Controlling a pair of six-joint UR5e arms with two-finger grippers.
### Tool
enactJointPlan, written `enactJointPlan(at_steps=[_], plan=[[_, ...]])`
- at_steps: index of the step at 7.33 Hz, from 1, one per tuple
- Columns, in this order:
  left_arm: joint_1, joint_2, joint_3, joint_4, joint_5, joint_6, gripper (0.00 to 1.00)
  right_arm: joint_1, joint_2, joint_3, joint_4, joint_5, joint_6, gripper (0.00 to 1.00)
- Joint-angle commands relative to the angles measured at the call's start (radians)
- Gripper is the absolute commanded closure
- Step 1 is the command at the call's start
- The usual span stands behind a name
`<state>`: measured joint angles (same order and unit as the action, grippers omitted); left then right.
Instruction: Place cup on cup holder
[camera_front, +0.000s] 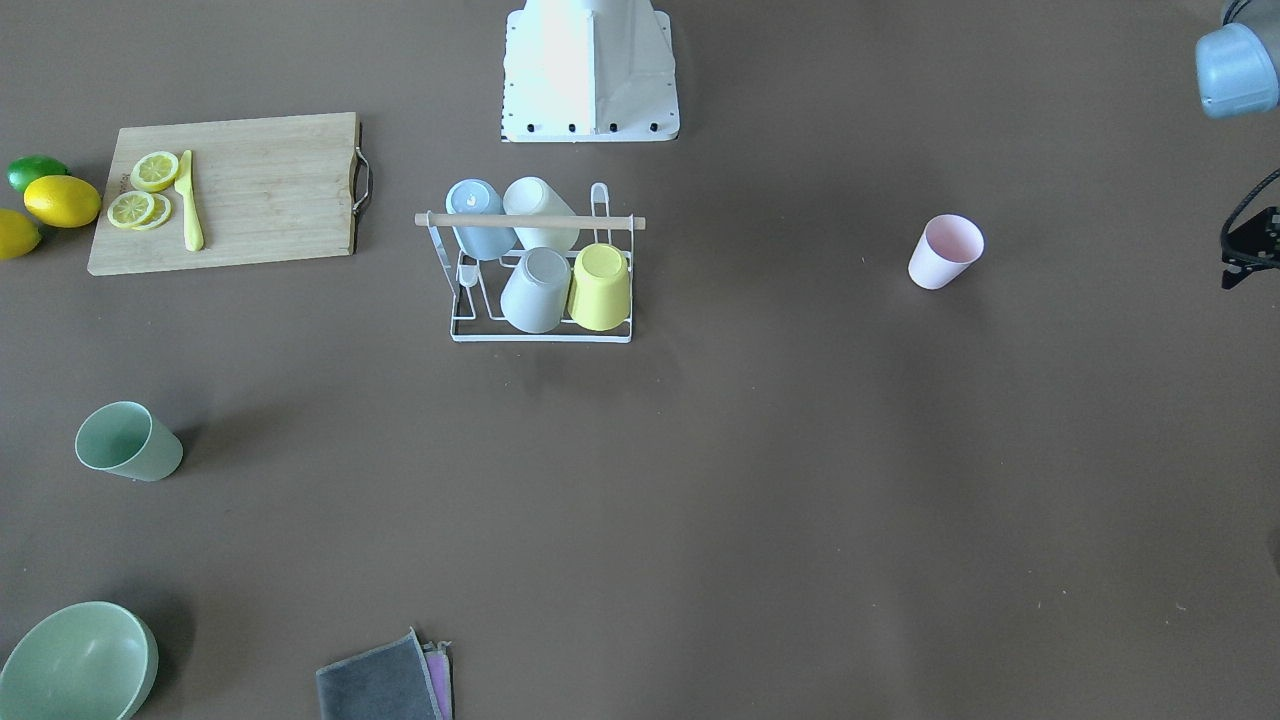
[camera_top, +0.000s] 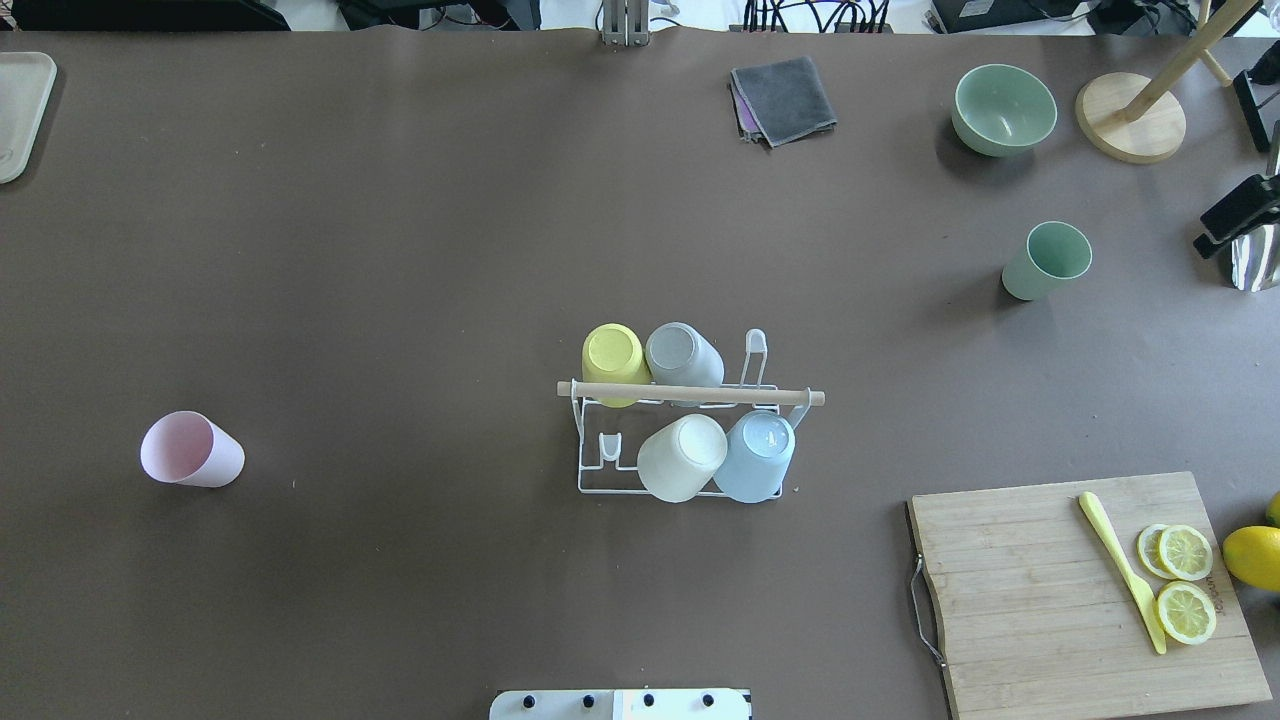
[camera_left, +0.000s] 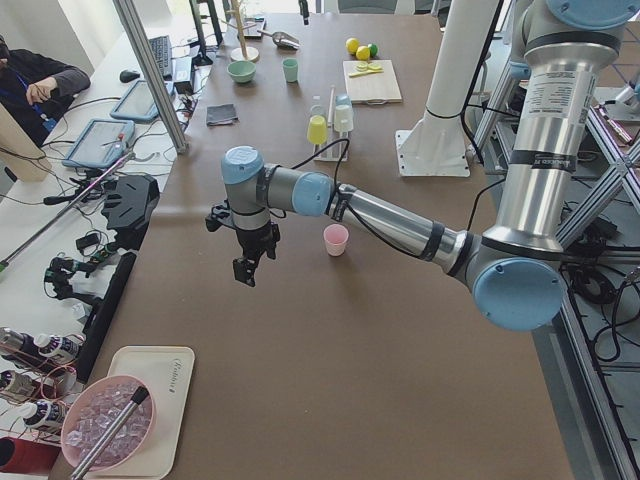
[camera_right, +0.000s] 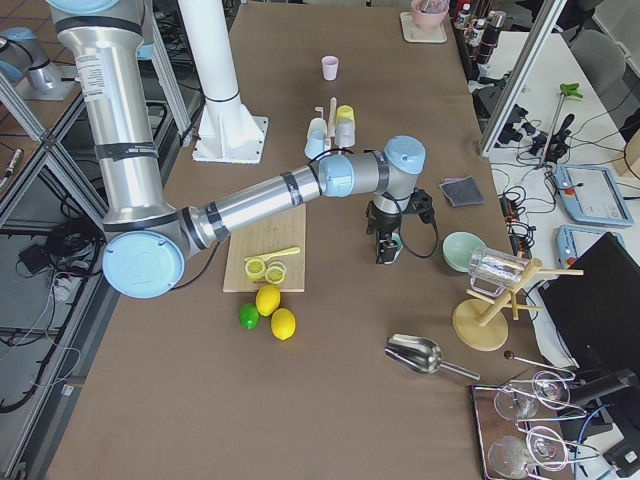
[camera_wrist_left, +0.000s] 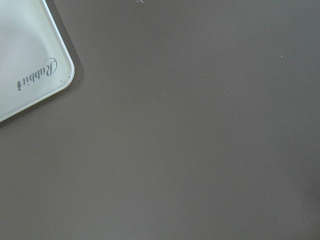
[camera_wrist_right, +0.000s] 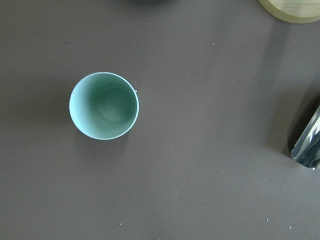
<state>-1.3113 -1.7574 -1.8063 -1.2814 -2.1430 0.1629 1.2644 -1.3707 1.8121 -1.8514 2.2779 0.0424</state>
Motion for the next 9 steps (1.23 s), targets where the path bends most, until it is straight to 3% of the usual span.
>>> enactJointPlan(at_steps=[1,4,7,9], plan=[[0.12,-0.11,-0.001,0.21,0.11,0.058,0.02,-0.086,0.061,-0.04,-0.009,-0.02,-0.009,0.0],[0.311,-0.232,0.002,0.452,0.26,0.07,0.02,-0.131,0.227,-0.245,-0.011,-0.034,-0.041,0.0],[0.507,-0.31,0.011,0.604,0.362,0.07,0.02,-0.163,0.437,-0.533,-0.064,-0.051,-0.197,0.0],[0.614,-0.359,0.016,0.671,0.429,0.07,0.02,-0.22,0.528,-0.565,-0.206,-0.148,-0.286,0.0]])
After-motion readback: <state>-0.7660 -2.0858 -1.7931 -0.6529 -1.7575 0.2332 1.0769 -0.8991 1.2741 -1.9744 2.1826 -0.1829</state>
